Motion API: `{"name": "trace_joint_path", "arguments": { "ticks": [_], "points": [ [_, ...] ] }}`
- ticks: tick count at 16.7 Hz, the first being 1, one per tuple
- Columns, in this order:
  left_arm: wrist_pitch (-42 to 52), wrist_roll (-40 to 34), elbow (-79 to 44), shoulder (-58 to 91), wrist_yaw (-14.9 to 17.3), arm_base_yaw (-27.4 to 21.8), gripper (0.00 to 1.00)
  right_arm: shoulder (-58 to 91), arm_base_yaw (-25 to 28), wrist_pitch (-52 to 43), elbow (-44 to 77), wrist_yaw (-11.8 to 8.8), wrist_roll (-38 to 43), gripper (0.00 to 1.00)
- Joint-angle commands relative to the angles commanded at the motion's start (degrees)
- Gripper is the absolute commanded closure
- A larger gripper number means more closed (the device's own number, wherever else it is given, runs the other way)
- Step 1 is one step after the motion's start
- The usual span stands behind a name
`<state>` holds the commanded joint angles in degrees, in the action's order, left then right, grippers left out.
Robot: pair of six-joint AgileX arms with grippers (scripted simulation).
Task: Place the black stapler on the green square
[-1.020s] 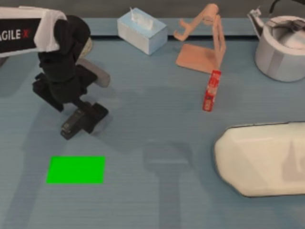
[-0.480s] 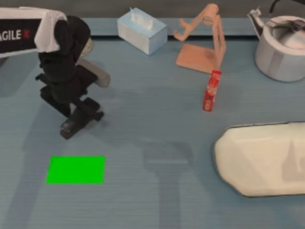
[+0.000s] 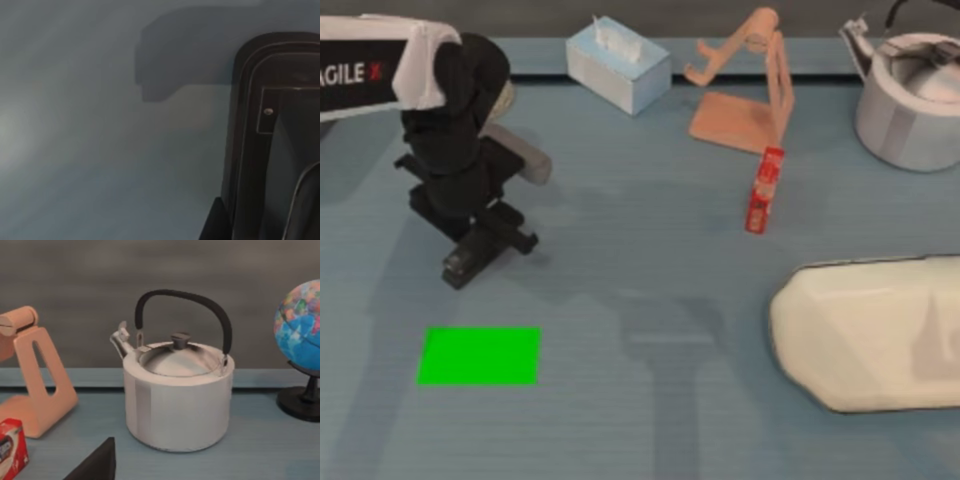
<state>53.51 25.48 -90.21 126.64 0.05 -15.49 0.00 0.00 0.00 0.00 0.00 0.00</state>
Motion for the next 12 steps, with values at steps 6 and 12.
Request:
{"name": "trace_joint_path", "arguments": {
  "ticks": [6, 12],
  "points": [
    [0.19, 0.07, -0.17, -0.12, 0.01, 0.02, 1.00, 0.00, 0.00, 0.00, 0.00, 0.00, 0.00, 0.00],
    [13.10, -0.09, -9.54, -2.87, -0.01, 0.67, 1.00, 0.00, 0.00, 0.00, 0.00, 0.00, 0.00, 0.00]
  ]
}}
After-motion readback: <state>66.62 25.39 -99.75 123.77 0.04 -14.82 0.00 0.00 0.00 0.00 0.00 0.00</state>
